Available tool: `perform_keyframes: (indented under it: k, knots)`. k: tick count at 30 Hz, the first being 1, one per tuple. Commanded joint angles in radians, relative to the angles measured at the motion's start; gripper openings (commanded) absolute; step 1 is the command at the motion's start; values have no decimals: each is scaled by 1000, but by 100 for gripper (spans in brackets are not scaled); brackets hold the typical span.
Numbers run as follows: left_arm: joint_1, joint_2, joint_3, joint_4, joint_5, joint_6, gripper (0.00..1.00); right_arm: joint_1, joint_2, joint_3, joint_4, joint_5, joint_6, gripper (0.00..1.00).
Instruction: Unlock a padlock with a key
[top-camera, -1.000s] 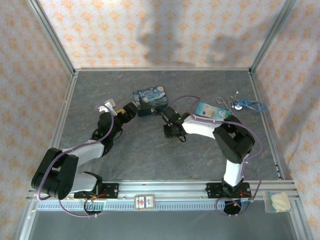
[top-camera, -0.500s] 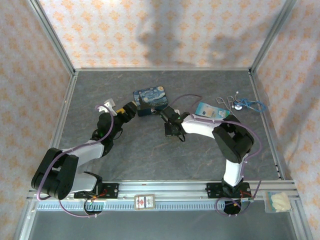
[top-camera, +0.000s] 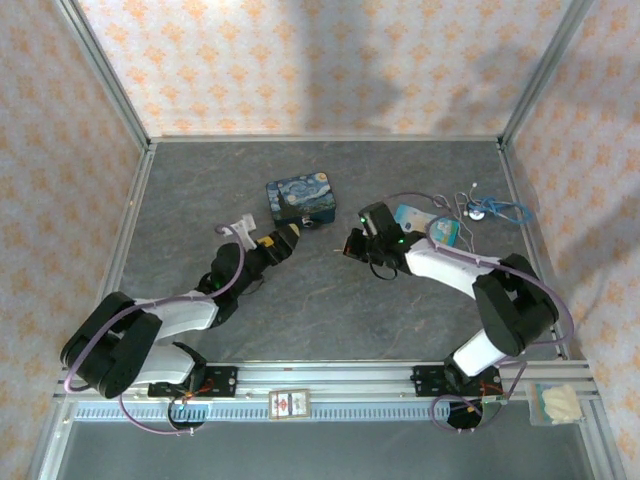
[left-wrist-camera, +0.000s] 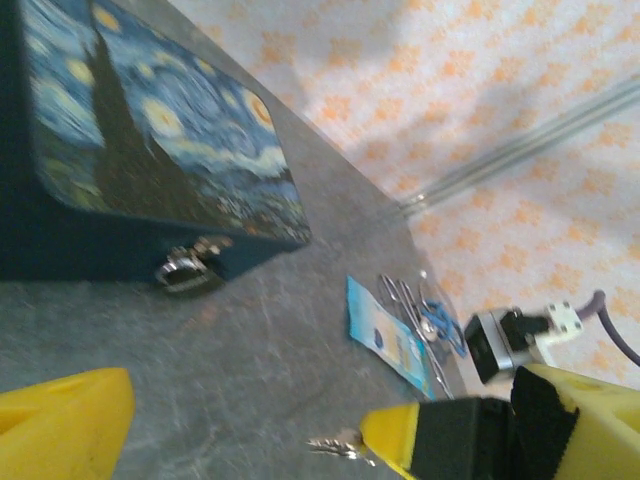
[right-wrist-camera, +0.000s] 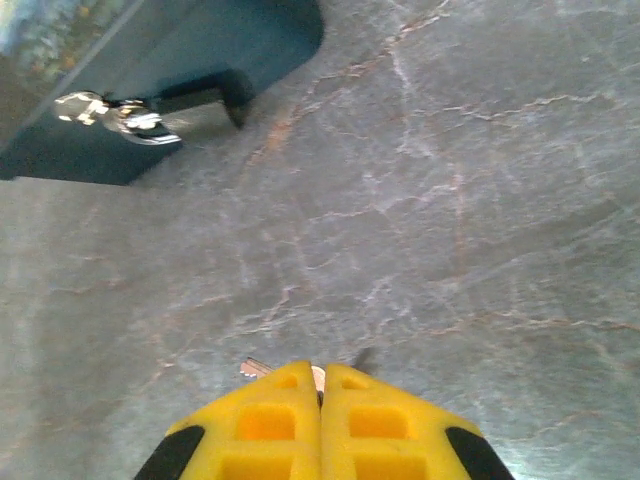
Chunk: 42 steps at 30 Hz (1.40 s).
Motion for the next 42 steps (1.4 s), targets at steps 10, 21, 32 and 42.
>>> perform_keyframes:
  k: [10, 21, 32, 42]
  knots:
    - [-86, 204, 31, 225, 57, -198, 89, -8, -92, -94, 212, -69, 98, 0]
    - [-168, 381, 103, 472, -1, -397, 69, -8, -107, -153, 378, -129, 155, 0]
    - [-176, 438, 159, 465, -13, -420, 50, -9, -116, -192, 453, -158, 179, 0]
    - [-176, 429, 166, 445, -8, -395, 0, -9, -140, -182, 434, -153, 141, 3]
